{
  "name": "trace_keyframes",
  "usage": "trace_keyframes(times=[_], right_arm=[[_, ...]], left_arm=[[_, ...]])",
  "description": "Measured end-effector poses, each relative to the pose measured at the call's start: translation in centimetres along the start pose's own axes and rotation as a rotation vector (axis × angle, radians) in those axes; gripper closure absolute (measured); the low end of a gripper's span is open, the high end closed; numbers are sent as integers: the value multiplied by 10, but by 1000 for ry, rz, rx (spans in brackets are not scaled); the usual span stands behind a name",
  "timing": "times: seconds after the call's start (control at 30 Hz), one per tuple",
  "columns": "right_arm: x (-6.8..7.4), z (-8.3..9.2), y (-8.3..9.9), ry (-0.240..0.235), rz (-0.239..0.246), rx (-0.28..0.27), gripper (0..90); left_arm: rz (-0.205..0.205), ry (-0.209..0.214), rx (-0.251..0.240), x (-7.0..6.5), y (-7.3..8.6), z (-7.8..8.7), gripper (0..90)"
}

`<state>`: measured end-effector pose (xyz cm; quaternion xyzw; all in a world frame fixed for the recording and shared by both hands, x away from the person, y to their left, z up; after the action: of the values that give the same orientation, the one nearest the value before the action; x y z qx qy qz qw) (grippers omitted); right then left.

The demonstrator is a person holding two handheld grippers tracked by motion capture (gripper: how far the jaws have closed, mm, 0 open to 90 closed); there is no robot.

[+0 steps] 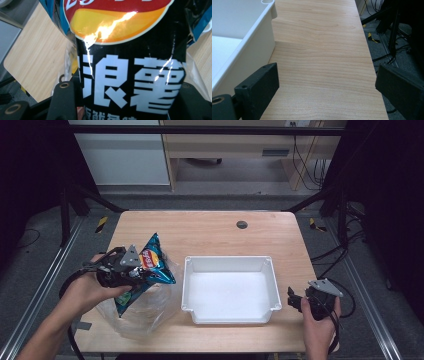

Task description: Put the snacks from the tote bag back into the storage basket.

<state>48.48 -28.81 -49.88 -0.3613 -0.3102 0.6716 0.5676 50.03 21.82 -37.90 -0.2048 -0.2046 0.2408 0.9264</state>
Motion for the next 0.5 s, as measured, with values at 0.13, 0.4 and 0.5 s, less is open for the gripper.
trace_keyframes(times=[0.13, 0.4, 0.5], right_arm=[[-1, 1, 0, 0, -2, 0, 56], [0, 0, 0, 0, 4, 0, 56], [0, 0, 0, 0, 3, -1, 56]], left_arm=[[-14, -1, -1, -1, -10, 2, 453], [-32, 10, -6, -6, -26, 1, 455], [-46, 15, -3, -10, -33, 0, 454]])
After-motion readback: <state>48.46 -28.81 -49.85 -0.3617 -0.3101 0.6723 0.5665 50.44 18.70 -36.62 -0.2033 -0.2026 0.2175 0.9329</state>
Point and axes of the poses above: each handheld gripper's, and its own axes: z roughly backward along the jaws, y roughly out of its underside, x roughly to its left, the point moved 7 cm from there along -z, roughly forward along the jaws, and after that the axes turned 4 degrees about z, right-handed, at the moved point
